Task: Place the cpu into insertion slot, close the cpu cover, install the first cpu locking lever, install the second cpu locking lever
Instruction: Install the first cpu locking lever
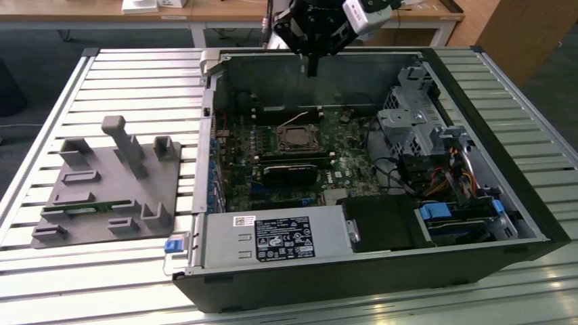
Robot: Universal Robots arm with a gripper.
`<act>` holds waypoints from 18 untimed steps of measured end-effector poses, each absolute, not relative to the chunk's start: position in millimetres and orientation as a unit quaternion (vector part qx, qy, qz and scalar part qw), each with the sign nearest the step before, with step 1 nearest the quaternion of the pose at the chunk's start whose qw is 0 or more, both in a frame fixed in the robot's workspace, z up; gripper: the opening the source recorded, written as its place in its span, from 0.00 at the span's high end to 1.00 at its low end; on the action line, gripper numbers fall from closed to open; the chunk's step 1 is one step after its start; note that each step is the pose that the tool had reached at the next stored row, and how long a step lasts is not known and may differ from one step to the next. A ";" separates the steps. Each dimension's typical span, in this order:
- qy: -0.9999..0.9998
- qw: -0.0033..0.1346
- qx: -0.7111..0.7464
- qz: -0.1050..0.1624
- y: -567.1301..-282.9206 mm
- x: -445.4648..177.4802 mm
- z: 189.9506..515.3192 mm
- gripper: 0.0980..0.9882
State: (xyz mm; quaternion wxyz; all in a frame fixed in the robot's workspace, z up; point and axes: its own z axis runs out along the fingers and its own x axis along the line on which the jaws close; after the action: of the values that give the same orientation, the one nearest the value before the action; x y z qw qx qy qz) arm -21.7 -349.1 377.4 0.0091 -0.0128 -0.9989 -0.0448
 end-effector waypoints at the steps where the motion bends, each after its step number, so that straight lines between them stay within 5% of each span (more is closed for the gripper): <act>1: -0.999 0.009 -0.013 -0.045 -349.1 -21.7 369.2 0.99; 7: -0.997 0.009 -0.013 -0.069 -349.1 -21.8 363.4 0.99; 18: -0.998 0.010 0.012 -0.066 -349.1 -21.7 352.4 0.99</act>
State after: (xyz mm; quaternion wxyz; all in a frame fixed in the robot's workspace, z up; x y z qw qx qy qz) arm -21.7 -349.1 352.4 0.0095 0.0117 -0.9977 -0.0656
